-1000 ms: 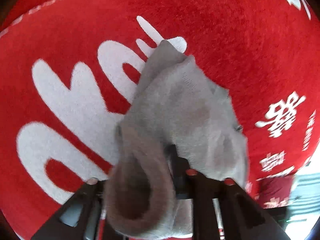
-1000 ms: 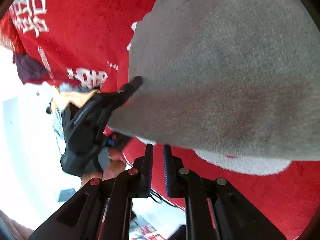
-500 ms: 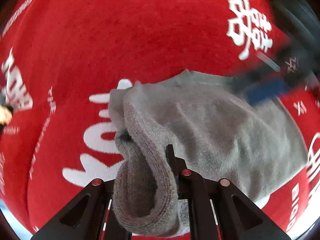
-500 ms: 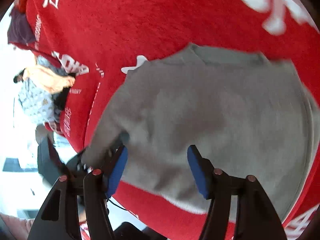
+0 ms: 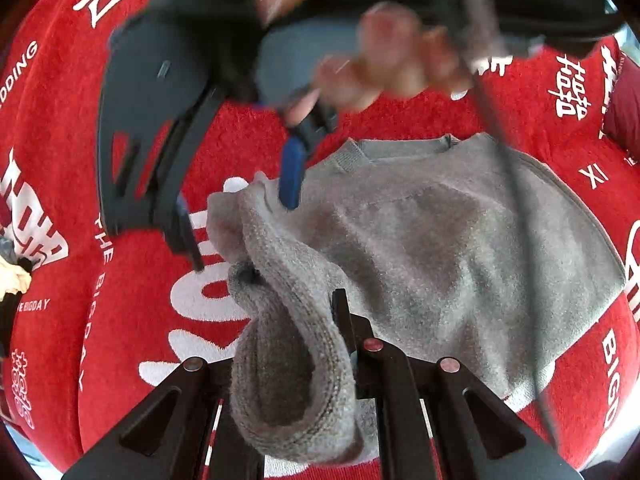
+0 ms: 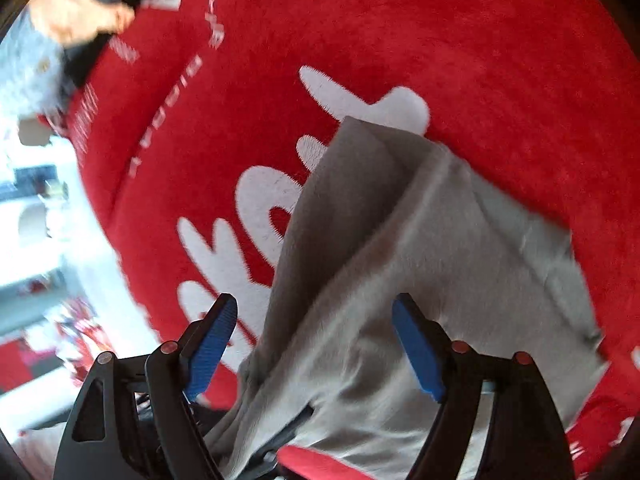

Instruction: Fold small clothes

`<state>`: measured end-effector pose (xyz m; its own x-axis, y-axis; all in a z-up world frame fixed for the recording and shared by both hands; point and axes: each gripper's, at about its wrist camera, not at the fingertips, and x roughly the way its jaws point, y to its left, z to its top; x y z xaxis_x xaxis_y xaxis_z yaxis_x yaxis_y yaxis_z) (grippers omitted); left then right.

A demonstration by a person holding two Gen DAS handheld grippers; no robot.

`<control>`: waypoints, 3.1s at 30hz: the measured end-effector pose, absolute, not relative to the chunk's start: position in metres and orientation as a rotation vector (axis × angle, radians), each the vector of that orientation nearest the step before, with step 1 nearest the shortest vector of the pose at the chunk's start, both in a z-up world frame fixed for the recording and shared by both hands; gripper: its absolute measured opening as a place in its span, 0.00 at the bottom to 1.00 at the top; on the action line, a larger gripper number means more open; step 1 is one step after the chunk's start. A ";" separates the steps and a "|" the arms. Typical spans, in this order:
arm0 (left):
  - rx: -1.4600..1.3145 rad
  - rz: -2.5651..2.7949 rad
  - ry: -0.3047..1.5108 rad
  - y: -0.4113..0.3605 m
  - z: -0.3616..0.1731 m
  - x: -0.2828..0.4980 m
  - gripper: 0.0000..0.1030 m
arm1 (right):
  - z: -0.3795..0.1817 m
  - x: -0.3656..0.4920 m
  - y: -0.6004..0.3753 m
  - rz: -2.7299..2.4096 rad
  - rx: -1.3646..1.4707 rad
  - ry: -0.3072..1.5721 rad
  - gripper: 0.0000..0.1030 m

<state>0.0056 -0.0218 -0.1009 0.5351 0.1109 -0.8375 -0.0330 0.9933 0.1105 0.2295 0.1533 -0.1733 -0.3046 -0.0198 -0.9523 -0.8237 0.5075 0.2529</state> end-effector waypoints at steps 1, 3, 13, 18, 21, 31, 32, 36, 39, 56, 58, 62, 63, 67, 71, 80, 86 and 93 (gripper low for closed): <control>0.088 0.084 1.001 -0.023 -0.101 0.006 0.11 | -0.178 0.227 0.158 0.954 -0.738 1.701 0.80; 0.095 0.082 0.999 -0.026 -0.099 0.005 0.11 | -0.184 0.225 0.163 0.951 -0.763 1.697 0.80; 0.051 0.052 1.000 -0.030 -0.090 0.014 0.11 | -0.182 0.236 0.142 0.895 -0.748 1.565 0.15; -0.073 -0.007 0.987 -0.036 -0.070 0.019 0.11 | -0.149 0.258 0.089 1.001 -0.473 1.526 0.14; -0.069 -0.046 0.964 -0.051 -0.053 0.022 0.11 | -0.127 0.270 0.054 1.028 -0.315 1.492 0.14; 0.024 -0.230 0.915 -0.138 -0.016 0.049 0.11 | -0.069 0.296 -0.089 1.008 0.053 1.298 0.14; 0.026 -0.249 0.915 -0.146 -0.018 0.053 0.11 | -0.064 0.299 -0.106 0.998 0.075 1.278 0.14; 0.038 -0.335 0.922 -0.198 -0.021 0.068 0.11 | -0.054 0.307 -0.173 0.945 0.145 1.224 0.14; 0.055 -0.390 0.942 -0.232 -0.034 0.074 0.11 | -0.062 0.314 -0.221 0.878 0.210 1.223 0.14; 0.090 -0.419 1.155 -0.297 -0.105 0.080 0.64 | -0.171 0.317 -0.308 0.585 0.239 1.368 0.38; 0.103 -0.400 1.135 -0.286 -0.094 0.076 0.73 | -0.169 0.318 -0.315 0.542 0.226 1.386 0.47; 0.101 -0.391 1.143 -0.265 -0.073 0.065 0.73 | -0.154 0.302 -0.328 0.492 0.243 1.383 0.48; 0.093 -0.379 1.147 -0.259 -0.070 0.064 0.73 | -0.149 0.294 -0.335 0.483 0.273 1.383 0.48; -0.008 -0.263 1.201 -0.208 -0.068 0.071 0.73 | -0.140 0.262 -0.361 0.491 0.397 1.410 0.48; -0.153 -0.151 1.275 -0.151 -0.093 0.076 0.73 | -0.145 0.233 -0.372 0.524 0.527 1.467 0.49; -0.115 -0.110 1.338 -0.131 -0.108 0.046 0.73 | -0.161 0.188 -0.391 0.435 0.618 1.484 0.51; -0.018 -0.145 1.404 -0.146 -0.127 0.008 0.73 | -0.177 0.151 -0.384 0.492 0.771 1.533 0.51; 0.023 -0.054 1.353 -0.157 -0.141 0.012 0.73 | -0.201 0.149 -0.340 0.513 0.918 1.505 0.51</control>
